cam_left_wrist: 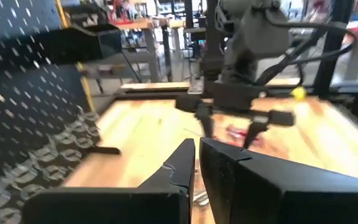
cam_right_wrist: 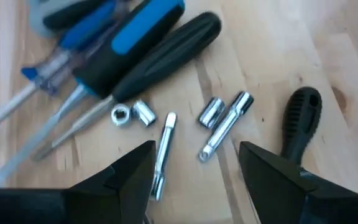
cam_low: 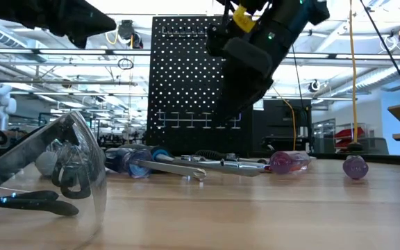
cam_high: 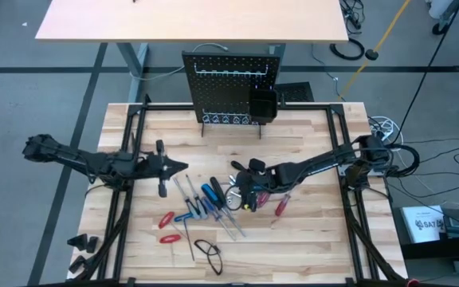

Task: Hang tools onto peg board
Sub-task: Put the socket into the black bin on the pegboard

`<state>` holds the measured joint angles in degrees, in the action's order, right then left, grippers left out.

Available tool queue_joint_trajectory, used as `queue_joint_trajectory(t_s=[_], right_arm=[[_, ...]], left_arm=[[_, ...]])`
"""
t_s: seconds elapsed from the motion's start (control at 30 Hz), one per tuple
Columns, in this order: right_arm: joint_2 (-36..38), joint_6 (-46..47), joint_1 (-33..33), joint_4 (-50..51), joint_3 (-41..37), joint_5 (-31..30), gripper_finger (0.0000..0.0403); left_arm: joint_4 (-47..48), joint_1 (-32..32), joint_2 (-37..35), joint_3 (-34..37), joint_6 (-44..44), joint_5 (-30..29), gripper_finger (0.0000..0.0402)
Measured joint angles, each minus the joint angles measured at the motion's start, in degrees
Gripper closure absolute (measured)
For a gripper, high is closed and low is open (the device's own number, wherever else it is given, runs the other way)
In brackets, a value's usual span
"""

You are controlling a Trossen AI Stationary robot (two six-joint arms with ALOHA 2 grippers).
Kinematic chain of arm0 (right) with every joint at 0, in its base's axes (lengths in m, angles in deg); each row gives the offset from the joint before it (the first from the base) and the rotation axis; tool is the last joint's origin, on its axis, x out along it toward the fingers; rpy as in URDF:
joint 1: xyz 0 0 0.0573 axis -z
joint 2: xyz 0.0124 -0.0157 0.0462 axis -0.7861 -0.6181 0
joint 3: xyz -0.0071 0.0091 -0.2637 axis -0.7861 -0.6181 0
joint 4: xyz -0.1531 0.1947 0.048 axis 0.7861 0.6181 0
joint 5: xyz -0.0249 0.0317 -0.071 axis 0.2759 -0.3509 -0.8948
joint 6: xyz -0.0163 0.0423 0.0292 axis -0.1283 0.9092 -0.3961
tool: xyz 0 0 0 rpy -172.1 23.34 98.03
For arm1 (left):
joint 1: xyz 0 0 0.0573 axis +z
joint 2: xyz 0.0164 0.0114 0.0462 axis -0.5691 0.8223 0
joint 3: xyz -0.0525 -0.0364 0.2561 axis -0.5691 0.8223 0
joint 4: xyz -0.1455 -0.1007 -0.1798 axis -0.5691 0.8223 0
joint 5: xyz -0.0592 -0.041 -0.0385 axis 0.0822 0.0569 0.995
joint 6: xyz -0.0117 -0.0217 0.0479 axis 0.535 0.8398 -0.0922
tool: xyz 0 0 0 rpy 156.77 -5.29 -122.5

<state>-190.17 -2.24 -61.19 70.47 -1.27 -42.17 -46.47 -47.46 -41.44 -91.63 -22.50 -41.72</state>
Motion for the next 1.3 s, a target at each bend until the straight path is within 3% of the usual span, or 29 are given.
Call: queue_joint_trajectory(t_s=[0.27,0.57,0.7,1.3], right_arm=[[0.42,1.28,-0.01,-6.22,-7.29,-6.38,0.0177],[0.37,-2.63,4.55,-21.19,-14.44,0.07,0.0179],[0.35,-2.83,5.95,-21.68,-16.18,0.26,0.0198],[-1.39,-3.69,6.23,-21.69,-16.71,1.15,0.0285]], left_arm=[[1.89,0.00,4.93,0.02,5.23,2.93,0.0369],[2.30,0.00,11.53,0.02,5.34,3.89,0.0369],[2.28,0.00,13.13,0.02,3.97,3.89,0.0369],[6.71,0.00,4.97,0.02,0.59,3.87,0.0369]])
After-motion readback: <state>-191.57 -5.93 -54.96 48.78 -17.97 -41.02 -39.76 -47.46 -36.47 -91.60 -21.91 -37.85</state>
